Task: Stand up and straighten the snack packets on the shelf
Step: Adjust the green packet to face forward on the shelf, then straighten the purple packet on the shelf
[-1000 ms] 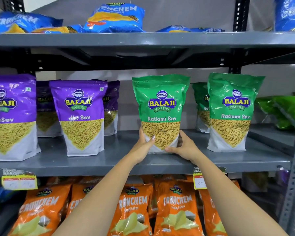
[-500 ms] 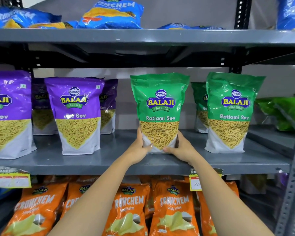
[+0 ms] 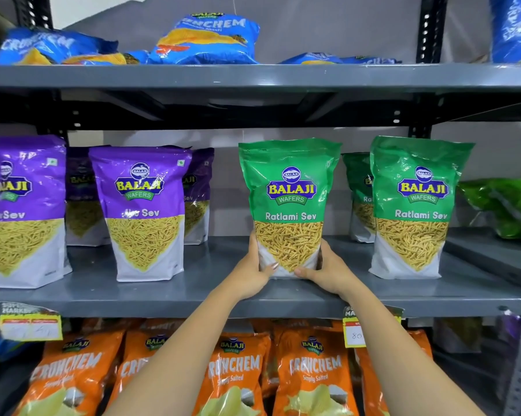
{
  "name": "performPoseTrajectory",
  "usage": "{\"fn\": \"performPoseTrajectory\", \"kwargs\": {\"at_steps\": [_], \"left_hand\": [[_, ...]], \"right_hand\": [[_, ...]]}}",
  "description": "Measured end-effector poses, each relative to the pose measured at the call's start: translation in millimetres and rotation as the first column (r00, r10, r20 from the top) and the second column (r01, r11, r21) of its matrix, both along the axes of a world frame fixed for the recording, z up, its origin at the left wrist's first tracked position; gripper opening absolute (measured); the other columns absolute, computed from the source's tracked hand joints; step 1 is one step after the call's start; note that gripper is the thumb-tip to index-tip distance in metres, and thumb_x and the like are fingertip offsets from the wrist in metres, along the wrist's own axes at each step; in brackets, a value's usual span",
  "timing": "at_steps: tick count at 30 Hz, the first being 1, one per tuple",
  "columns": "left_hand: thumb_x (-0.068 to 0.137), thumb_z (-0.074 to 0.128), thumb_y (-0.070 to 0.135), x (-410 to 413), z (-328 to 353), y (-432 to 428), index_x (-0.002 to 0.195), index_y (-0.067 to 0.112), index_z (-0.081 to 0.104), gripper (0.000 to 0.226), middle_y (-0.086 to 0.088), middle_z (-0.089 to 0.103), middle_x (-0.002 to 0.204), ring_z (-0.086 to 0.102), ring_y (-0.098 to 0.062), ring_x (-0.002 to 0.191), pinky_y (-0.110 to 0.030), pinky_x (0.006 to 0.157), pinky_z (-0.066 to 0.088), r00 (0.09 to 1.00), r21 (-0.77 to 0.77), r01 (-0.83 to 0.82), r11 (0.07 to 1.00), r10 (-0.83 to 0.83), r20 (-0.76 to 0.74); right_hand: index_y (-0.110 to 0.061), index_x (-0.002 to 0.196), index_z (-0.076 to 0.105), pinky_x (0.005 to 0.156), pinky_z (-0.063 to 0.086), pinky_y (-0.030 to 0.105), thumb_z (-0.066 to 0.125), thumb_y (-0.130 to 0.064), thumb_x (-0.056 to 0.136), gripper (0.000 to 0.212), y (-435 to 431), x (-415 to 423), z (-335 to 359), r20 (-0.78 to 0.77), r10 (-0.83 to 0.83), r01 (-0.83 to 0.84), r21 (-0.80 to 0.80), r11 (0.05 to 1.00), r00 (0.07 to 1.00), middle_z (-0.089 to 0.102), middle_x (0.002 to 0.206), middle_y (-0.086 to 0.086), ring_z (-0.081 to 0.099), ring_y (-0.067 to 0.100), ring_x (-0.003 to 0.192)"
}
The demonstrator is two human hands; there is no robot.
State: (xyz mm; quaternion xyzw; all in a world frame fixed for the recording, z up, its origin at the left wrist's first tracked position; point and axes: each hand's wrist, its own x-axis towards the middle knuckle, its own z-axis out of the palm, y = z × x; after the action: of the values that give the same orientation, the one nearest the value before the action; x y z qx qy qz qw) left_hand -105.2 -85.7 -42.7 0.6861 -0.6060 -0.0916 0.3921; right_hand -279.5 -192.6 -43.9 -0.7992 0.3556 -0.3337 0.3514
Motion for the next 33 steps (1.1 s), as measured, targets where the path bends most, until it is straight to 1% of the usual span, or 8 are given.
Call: {"fn": "performPoseTrajectory", "kwargs": {"at_steps": [4,7,10,13,17,20,24,33], "left_hand": [[0.093,0.055,0.036,-2.1,-0.2,17.4,0.150,0.032,-0.019,0.093,0.011,-0.015,0.162,-0.002,-0.011,0.150,-0.029,0.116,0.009,0.997,-0.203,-0.025,0.979,0.009,-0.080],[0.094,0.054,0.024,11.1,3.8,51.2,0.152,0.026,0.013,0.071,0.008,0.017,0.160,0.017,-0.012,0.148,-0.038,0.120,0.023,0.992,-0.530,-0.121,0.839,0.082,-0.096],[0.089,0.054,0.010,50.4,10.9,93.1,0.139,0.009,0.038,0.053,0.000,0.041,0.141,0.040,-0.020,0.133,-0.045,0.111,0.035,0.965,-0.784,-0.242,0.572,0.228,-0.131],[0.084,0.052,0.007,114.9,15.8,123.0,0.133,0.002,0.044,0.051,-0.015,0.047,0.135,0.042,-0.030,0.129,-0.043,0.110,0.033,0.860,-0.763,-0.472,0.442,0.421,-0.288],[0.096,0.047,0.017,184.0,5.5,142.9,0.143,0.009,0.036,0.050,-0.020,0.044,0.140,0.043,-0.038,0.129,-0.043,0.107,0.032,0.784,-0.435,-0.613,0.659,0.443,-0.435],[0.101,0.031,0.040,196.9,-3.6,149.1,0.153,0.027,0.013,0.057,-0.011,0.035,0.155,0.039,-0.039,0.136,-0.045,0.105,0.032,0.801,-0.087,-0.559,0.824,0.510,-0.313],[0.098,0.028,0.050,192.0,-1.9,156.2,0.153,0.036,-0.001,0.063,-0.009,0.033,0.156,0.041,-0.038,0.135,-0.043,0.102,0.036,0.864,0.064,-0.486,0.871,0.491,-0.116],[0.097,0.028,0.053,186.4,-8.3,157.5,0.150,0.040,-0.011,0.068,-0.001,0.038,0.154,0.050,-0.035,0.128,-0.041,0.092,0.044,0.918,0.037,-0.396,0.918,0.394,0.057]], "right_hand": [[-0.027,0.158,-0.007,0.117,0.030,0.044,0.084,-0.035,0.074,0.124,4.4,-5.0,2.4,0.212,-0.029,0.009,0.093,0.996,0.977,0.026,0.163,0.002,0.029,0.027,0.148],[-0.017,0.155,0.021,0.111,0.040,0.040,0.072,-0.014,0.087,0.085,21.3,-7.9,2.8,0.578,-0.191,0.204,0.043,0.978,0.793,0.046,0.150,0.012,0.046,0.028,0.137],[-0.012,0.121,0.058,0.080,0.055,0.036,0.062,-0.008,0.086,0.036,61.6,14.4,8.5,0.783,-0.200,0.440,-0.103,0.892,0.589,0.065,0.096,0.007,0.063,0.022,0.087],[-0.014,0.103,0.064,0.066,0.048,0.027,0.058,-0.012,0.077,0.027,101.2,78.8,16.8,0.715,-0.125,0.379,-0.208,0.902,0.688,0.061,0.077,0.001,0.058,0.017,0.069],[-0.011,0.130,0.053,0.084,0.050,0.034,0.073,-0.026,0.077,0.059,135.1,179.7,15.8,0.333,-0.006,0.047,-0.115,0.992,0.943,0.063,0.103,0.006,0.063,0.019,0.092],[-0.016,0.154,0.023,0.093,0.044,0.029,0.079,-0.040,0.078,0.098,152.3,221.5,13.4,0.081,0.133,-0.138,0.061,0.989,0.988,0.048,0.145,0.007,0.051,0.025,0.128],[-0.015,0.146,0.033,0.077,0.041,0.027,0.080,-0.030,0.080,0.083,156.5,234.9,10.2,0.020,0.104,-0.105,0.008,0.994,0.994,0.058,0.131,0.009,0.052,0.018,0.097],[-0.009,0.132,0.042,0.060,0.043,0.026,0.082,-0.033,0.077,0.072,148.7,209.5,12.0,-0.040,0.006,-0.008,-0.039,0.999,0.999,0.062,0.106,0.012,0.057,0.023,0.089]]}}
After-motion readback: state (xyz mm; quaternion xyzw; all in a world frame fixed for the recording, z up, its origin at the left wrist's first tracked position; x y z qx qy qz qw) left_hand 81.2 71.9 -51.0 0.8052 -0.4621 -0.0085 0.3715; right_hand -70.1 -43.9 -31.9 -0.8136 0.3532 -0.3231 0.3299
